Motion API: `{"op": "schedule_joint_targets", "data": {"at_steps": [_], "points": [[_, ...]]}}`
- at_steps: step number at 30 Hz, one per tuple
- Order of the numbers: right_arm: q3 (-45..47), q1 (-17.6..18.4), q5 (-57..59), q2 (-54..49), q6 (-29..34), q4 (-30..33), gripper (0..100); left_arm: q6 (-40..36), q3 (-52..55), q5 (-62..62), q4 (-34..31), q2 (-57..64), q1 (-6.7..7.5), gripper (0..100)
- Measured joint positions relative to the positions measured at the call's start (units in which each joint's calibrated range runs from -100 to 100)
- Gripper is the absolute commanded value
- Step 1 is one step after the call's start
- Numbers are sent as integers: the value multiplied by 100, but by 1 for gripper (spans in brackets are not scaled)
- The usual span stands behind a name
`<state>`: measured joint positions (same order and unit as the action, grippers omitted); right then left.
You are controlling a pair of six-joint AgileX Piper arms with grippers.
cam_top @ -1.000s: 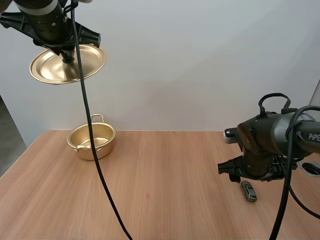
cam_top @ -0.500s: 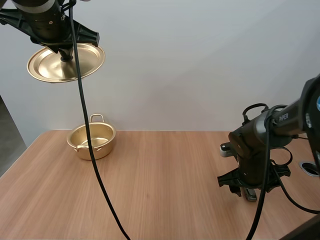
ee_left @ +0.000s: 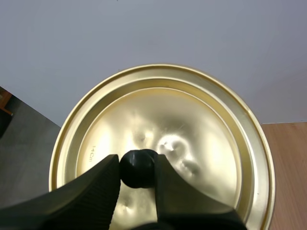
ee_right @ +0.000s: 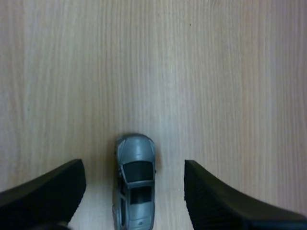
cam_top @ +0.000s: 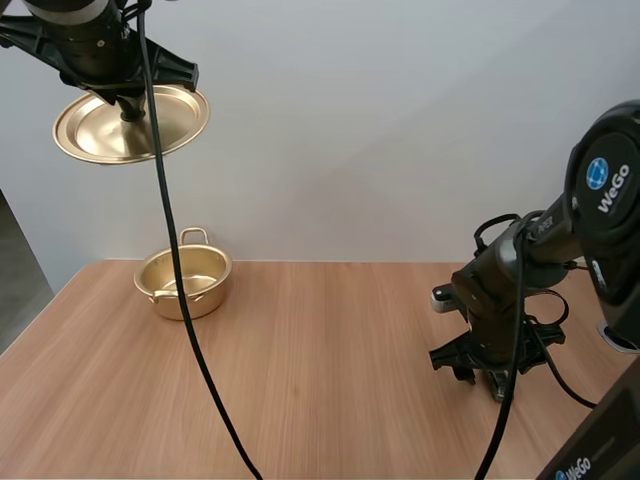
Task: Open the pot, put the car inside, and close it
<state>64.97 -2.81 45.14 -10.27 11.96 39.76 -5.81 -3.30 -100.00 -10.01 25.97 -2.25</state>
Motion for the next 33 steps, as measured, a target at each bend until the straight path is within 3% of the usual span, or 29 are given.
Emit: {"op": "schedule_joint_targets", "data": {"at_steps": [5, 6, 7, 8, 9, 16, 26, 33], "points": [[-12, 0, -29, 125, 0, 31, 100, 0, 0, 0, 0, 0, 0, 0], [-26, -58, -264, 356, 0, 120, 70, 0, 0, 0, 0, 0, 0, 0], [-26, -199, -427, 494, 11, 127, 48, 0, 0, 0, 0, 0, 0, 0], [-26, -314, -619, 547, 37, 182, 17, 0, 0, 0, 0, 0, 0, 0], [-26, -427, -686, 556, 102, 177, 0, 0, 0, 0, 0, 0, 0, 0], [0, -868, -698, 569, 504, 182, 0, 0, 0, 0, 0, 10, 0, 0], [5, -874, -1278, 499, 323, 95, 0, 0, 0, 7, 0, 68, 0, 0], [-810, -819, -1065, 2, 162, -222, 0, 74, 0, 1, 0, 685, 0, 0]]}}
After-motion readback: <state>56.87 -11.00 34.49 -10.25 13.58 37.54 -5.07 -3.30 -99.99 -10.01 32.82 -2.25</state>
